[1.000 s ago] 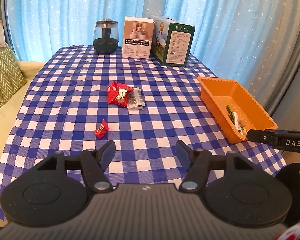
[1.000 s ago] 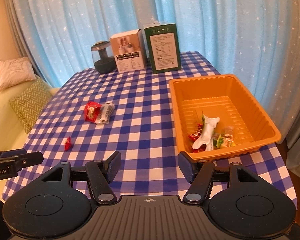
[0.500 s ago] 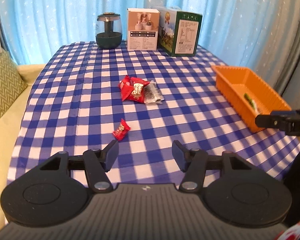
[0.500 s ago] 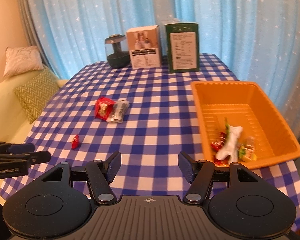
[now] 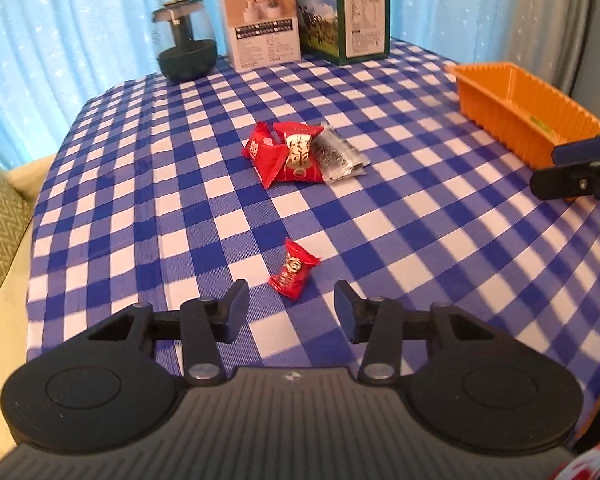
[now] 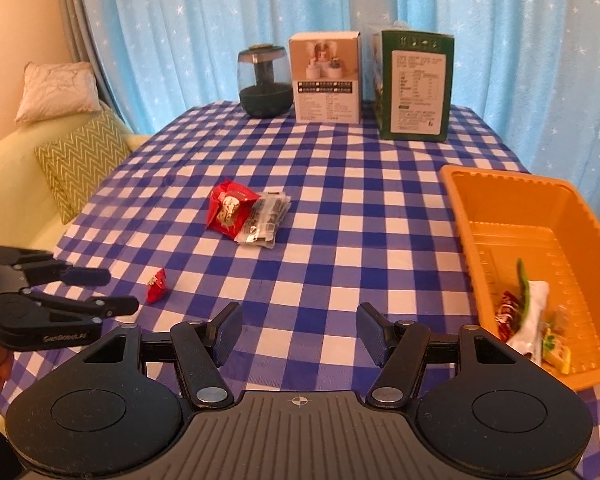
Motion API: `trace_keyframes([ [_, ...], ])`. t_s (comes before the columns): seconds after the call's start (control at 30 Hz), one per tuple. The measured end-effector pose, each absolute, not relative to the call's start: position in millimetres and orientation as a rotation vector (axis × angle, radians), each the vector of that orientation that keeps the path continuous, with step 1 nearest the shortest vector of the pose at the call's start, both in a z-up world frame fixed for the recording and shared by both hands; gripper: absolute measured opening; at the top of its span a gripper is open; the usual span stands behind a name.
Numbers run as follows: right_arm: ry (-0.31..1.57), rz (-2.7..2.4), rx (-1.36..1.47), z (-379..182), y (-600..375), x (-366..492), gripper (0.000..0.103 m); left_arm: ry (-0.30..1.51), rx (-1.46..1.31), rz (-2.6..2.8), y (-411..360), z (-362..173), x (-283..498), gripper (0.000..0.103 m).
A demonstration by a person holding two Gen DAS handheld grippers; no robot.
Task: Organize snacks
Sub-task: 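Grasp the small red candy with the left tool while the right grasps the clear dark-snack packet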
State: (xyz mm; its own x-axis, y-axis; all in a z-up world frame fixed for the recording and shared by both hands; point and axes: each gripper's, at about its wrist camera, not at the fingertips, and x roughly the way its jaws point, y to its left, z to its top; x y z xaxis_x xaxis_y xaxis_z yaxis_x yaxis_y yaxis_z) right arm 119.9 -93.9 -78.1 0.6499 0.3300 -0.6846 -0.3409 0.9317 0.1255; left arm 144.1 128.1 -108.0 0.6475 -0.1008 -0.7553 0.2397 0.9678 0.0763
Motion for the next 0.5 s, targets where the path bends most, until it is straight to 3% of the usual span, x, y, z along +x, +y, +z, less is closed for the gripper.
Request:
trace_keyframes([
  [0.3, 0.811, 0.36, -0.049, -100, -83, 147, 0.063, 0.853, 0.169, -0.267, 136, -130, 174, 0.033],
  [0.37, 0.815, 0.36, -0.052, -103, -80, 152, 0.063, 0.861, 0.171, -0.273, 135, -134, 177, 0.023],
  [0.5, 0.816, 0.364, -0.054, -108, -74, 160, 0.063, 0.877, 0.156, -0.272, 133, -138, 179, 0.017],
])
